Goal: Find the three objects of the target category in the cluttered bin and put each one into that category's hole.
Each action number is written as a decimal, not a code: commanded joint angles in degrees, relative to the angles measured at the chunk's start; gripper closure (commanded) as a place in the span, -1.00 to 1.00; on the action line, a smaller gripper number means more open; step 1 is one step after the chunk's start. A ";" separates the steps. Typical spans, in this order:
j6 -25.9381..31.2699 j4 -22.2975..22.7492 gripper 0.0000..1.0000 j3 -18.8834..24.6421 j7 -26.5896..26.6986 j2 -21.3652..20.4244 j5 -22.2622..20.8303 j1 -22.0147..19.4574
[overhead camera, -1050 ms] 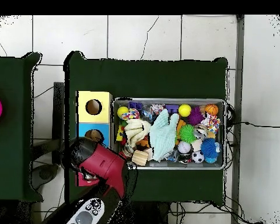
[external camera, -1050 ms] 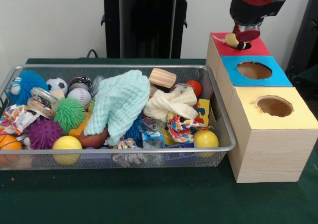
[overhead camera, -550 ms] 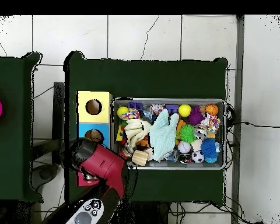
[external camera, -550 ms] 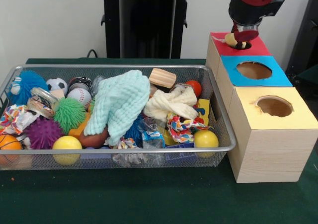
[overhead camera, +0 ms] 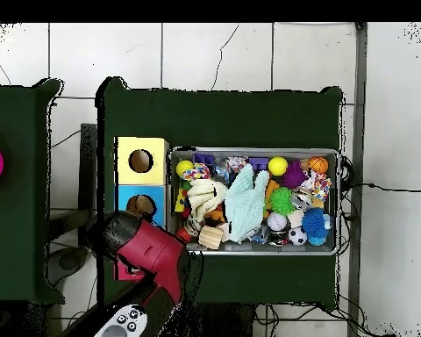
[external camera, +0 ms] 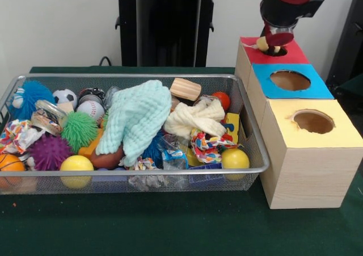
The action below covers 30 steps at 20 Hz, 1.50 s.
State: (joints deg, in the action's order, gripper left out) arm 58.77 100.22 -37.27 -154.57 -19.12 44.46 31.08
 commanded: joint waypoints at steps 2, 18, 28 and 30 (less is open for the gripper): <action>-18.10 1.77 -1.00 -1.02 -13.36 -2.39 0.43 3.38; -20.02 -0.85 -1.00 -4.67 -2.59 -14.15 -10.70 0.79; -29.31 2.39 -1.00 1.47 -1.11 -15.63 -13.58 -3.41; -28.97 1.98 -1.00 1.51 -2.02 -15.33 -14.14 -3.29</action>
State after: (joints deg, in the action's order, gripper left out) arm 31.14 102.16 -42.74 -154.57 -34.70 33.44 29.44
